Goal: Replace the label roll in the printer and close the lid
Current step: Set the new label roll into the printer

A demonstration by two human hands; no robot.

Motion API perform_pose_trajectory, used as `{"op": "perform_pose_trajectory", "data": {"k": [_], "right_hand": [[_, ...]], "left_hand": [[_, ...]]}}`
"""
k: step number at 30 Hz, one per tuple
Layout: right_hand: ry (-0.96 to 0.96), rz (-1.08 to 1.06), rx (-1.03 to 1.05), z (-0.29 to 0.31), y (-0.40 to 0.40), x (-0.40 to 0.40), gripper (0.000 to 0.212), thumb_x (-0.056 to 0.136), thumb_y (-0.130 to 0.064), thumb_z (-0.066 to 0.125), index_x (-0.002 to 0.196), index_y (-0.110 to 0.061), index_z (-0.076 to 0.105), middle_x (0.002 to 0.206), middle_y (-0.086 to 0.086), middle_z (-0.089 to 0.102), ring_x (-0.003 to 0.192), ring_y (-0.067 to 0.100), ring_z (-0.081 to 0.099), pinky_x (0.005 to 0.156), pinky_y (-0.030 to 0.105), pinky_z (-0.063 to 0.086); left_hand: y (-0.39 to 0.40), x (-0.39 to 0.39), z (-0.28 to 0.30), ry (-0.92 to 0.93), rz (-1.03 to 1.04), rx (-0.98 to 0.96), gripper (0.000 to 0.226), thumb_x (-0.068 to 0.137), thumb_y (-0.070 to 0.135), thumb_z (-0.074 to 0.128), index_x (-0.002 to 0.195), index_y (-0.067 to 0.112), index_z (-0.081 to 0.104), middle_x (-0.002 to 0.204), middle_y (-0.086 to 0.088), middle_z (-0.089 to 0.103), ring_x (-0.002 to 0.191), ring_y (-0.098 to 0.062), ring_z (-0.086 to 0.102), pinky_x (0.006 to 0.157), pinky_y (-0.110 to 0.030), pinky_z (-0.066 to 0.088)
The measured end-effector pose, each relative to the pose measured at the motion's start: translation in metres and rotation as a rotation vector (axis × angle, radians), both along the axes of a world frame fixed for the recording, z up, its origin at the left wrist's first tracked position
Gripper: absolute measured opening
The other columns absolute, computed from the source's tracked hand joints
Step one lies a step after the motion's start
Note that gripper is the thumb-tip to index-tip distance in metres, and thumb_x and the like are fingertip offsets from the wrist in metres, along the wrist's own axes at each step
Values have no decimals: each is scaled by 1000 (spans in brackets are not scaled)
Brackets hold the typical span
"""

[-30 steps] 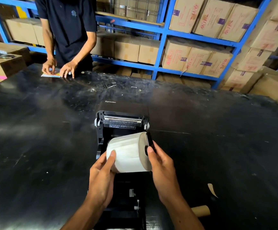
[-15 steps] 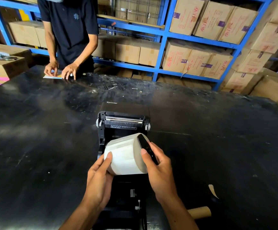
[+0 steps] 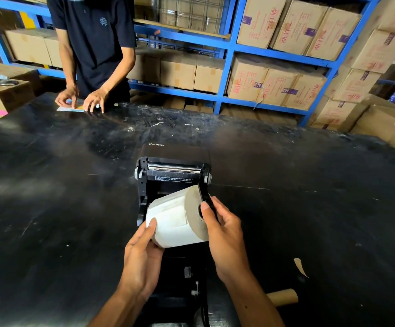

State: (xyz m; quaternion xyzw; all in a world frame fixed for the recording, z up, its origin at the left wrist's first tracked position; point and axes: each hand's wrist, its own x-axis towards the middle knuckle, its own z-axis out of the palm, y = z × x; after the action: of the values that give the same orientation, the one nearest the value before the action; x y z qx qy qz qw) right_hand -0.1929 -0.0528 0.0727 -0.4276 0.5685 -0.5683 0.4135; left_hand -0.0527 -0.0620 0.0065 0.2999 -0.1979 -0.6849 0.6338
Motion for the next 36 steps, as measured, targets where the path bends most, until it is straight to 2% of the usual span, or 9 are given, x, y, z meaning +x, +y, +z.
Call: {"op": "perform_pose_trajectory", "data": {"k": [2, 7, 10, 16, 20, 24, 27, 31, 36], "right_hand": [[14, 8, -7, 0, 0, -1, 33, 88, -32, 62, 121, -28, 58, 139, -12, 50, 123, -1, 48, 100, 19, 41], [48, 107, -18, 6, 0, -6, 30, 87, -27, 64, 116, -35, 62, 136, -17, 50, 115, -12, 49, 83, 3, 43], [33, 99, -19, 8, -2, -3, 20, 89, -28, 62, 97, -47, 61, 133, -16, 52, 115, -9, 51, 92, 10, 43], [148, 111, -38, 10, -2, -3, 44, 88, -24, 63, 131, -17, 55, 140, -9, 49, 125, -1, 46, 108, 26, 39], [219, 146, -37, 12, -2, -3, 45, 91, -25, 59, 134, -16, 51, 144, -8, 43, 129, -3, 39, 107, 17, 33], [373, 152, -52, 13, -4, -2, 48, 92, -24, 57, 138, -14, 45, 145, -4, 42, 132, 4, 38, 113, 27, 33], [427, 154, -57, 12, -5, -2, 50, 92, -26, 56, 139, -14, 44, 144, -3, 42, 132, 5, 38, 110, 22, 34], [484, 182, -47, 15, -6, -4, 51, 92, -28, 56, 139, -14, 44, 145, -3, 40, 133, 6, 36, 113, 28, 30], [559, 319, -24, 23, -9, -11, 54, 92, -31, 56, 141, -16, 40, 152, -6, 30, 136, 1, 28, 105, 15, 22]], "left_hand": [[0, 0, 2, 0, 4, -4, 43, 87, 23, 59, 121, -1, 64, 126, -22, 66, 102, -23, 69, 84, -33, 60], [-3, 4, 9, 2, 9, -22, 43, 88, 22, 56, 122, -3, 62, 128, -25, 63, 102, -23, 68, 90, -37, 55], [-4, 4, 11, 10, 6, -20, 42, 89, 21, 55, 123, -3, 62, 129, -25, 62, 105, -25, 66, 90, -36, 56], [-7, 6, 11, -16, -12, -2, 44, 92, 25, 53, 128, 1, 59, 134, -24, 60, 121, -33, 56, 99, -42, 49], [-8, 8, 9, -24, -25, 9, 45, 93, 26, 52, 130, 3, 58, 135, -22, 59, 127, -35, 53, 101, -43, 48], [-9, 9, 9, -2, -36, 23, 45, 91, 27, 54, 130, 4, 59, 135, -20, 60, 125, -32, 55, 98, -39, 52], [-9, 9, 8, 20, -38, 40, 48, 89, 27, 55, 131, 4, 58, 135, -19, 60, 130, -33, 51, 97, -39, 52], [-8, 9, 7, 39, -40, 58, 47, 91, 26, 53, 132, 4, 56, 137, -20, 59, 131, -33, 50, 98, -40, 50], [-6, 12, 8, 37, -50, 54, 44, 92, 29, 52, 128, 6, 60, 133, -18, 63, 119, -28, 59, 91, -36, 57]]}}
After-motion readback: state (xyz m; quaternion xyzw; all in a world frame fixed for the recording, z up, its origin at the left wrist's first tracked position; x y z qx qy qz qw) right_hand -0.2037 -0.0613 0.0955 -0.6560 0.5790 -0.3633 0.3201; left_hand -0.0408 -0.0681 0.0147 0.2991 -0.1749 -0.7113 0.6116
